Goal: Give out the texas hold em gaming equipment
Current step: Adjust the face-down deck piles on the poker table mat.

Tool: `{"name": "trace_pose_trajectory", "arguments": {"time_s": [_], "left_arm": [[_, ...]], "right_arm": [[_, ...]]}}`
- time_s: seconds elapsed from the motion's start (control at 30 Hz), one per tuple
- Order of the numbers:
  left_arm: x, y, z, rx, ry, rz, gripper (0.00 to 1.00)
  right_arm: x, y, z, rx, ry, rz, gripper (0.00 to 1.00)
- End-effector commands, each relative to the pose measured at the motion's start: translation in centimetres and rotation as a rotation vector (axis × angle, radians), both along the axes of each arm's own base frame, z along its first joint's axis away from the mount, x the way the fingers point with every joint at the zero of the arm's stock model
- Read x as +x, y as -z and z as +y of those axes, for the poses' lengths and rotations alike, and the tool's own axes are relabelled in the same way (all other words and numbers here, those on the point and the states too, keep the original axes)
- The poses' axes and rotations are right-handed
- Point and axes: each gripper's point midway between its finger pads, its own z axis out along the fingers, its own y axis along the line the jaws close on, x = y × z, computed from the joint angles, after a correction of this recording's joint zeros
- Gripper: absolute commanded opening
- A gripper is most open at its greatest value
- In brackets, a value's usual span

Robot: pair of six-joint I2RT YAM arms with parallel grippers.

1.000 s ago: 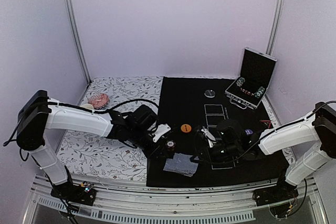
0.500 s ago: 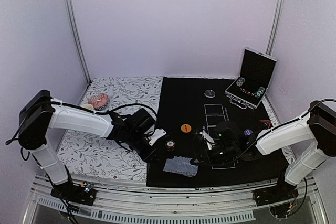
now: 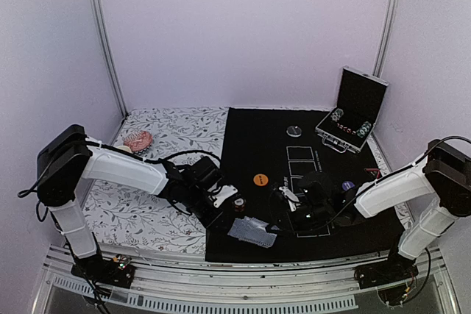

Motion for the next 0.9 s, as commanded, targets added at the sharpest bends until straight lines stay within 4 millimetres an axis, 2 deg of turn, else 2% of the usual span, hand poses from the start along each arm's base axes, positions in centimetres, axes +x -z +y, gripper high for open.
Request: {"name": "trace_pose_trajectory", "arguments": {"time_s": [0.0, 0.17, 0.43, 0.5, 0.67, 0.87], "left_arm": [[-0.6, 0.7, -1.2, -0.003, 0.036, 0.013, 0.23], [-0.9, 0.5, -1.6, -0.013, 0.05, 0.014, 0.23], [-0.8, 0.4, -1.9, -0.021, 0.061, 0.009, 0.23], [-0.7, 0.3, -2.1, -0.025, 0.065, 0.003, 0.23], [-0.8, 0.4, -2.1, -0.024, 0.072, 0.003, 0.23], [-0.9, 0.5, -2.2, -0.024, 0.081, 0.0, 0.23]], "right_arm": [[0.8, 0.4, 0.6, -0.01, 0.021, 0.008, 0.14], [1.3, 0.3, 0.5, -0.026, 0.059, 0.012, 0.26], [2.2, -1.0, 0.5, -0.048, 0.077, -0.021, 0.41], [2.3, -0.8, 0.3, -0.077, 0.083, -0.024, 0.48], [2.7, -1.1, -0.1, -0.109, 0.094, -0.04, 0.57], [3.6, -2.2, -1.7, -0.159, 0.201, -0.053, 0.63]]}}
